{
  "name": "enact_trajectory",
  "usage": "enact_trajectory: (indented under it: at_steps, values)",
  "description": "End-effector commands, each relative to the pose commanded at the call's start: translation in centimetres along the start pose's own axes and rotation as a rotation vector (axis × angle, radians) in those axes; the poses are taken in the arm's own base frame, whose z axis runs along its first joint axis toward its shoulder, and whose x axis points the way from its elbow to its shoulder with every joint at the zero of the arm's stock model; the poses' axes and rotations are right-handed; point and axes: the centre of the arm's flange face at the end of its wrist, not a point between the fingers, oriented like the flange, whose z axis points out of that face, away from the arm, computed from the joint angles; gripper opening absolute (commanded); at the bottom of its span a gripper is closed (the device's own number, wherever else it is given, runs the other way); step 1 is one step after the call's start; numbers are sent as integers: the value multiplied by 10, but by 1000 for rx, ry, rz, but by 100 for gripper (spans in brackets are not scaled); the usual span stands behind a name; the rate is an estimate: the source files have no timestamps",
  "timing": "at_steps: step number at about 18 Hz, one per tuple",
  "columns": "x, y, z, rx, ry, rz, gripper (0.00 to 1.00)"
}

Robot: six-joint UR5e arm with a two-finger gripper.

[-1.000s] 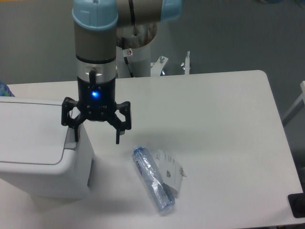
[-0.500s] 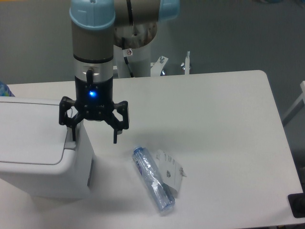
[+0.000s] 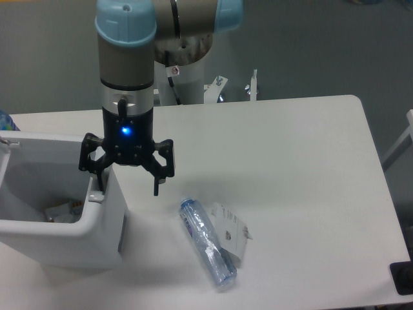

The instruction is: Open the trash can

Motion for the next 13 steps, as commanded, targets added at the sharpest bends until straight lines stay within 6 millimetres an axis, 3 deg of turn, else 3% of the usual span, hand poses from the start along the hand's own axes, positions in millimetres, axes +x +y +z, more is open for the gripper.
enact_trajectory:
  at_steps: [8,11,13]
  values:
    - [-5,-6,-7,20,-7,12,100]
    - [-47,-10,-10,28,-39,-26,100]
    - [-83,-8,2,14,-60,-25,100]
